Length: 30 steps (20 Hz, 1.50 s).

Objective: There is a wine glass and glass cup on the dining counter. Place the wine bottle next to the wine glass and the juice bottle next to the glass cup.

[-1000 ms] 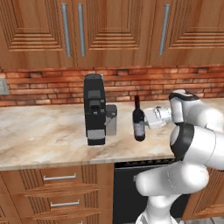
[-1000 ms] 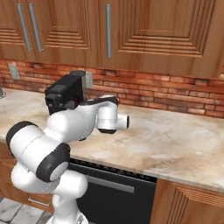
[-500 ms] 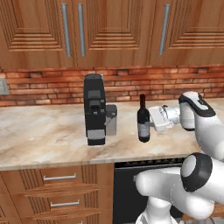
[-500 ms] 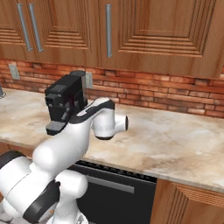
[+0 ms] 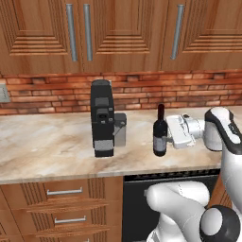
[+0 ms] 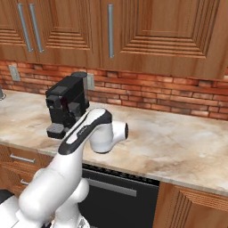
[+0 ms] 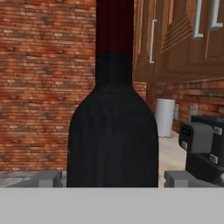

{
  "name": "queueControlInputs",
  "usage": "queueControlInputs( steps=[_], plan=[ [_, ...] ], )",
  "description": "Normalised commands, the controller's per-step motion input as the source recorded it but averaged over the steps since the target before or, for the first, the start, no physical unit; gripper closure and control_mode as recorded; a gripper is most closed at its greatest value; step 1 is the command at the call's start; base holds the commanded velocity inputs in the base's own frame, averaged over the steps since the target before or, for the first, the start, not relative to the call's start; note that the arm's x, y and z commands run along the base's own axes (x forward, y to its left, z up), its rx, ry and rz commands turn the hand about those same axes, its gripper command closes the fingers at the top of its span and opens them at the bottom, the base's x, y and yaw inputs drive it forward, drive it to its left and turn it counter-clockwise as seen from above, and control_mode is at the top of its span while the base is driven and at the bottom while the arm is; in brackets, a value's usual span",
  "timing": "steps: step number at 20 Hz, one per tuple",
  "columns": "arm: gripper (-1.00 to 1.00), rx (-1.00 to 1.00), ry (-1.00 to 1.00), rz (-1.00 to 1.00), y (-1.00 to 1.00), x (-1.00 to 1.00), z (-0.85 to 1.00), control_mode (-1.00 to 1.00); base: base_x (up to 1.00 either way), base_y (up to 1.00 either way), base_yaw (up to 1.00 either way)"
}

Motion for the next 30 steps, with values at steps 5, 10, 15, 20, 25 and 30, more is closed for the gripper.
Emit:
queueControlInputs(
  steps=[5, 10, 15, 20, 25, 30],
  plan=[
    [1.00, 0.00, 0.00, 0.00, 0.00, -0.28, 0.15, -1.00, 0.00, 0.00, 0.00],
    [1.00, 0.00, 0.00, 0.00, 0.00, 0.00, 0.00, -1.00, 0.00, 0.00, 0.00],
    [1.00, 0.00, 0.00, 0.00, 0.00, 0.00, 0.00, 1.00, -0.05, 0.00, 0.00],
    [1.00, 0.00, 0.00, 0.00, 0.00, 0.00, 0.00, 1.00, -0.53, 0.00, 0.00],
    [1.00, 0.00, 0.00, 0.00, 0.00, 0.00, 0.00, 1.00, -0.44, 0.15, 0.30],
    [1.00, 0.00, 0.00, 0.00, 0.00, 0.00, 0.00, 1.00, -0.23, 0.28, 0.74]
  ],
)
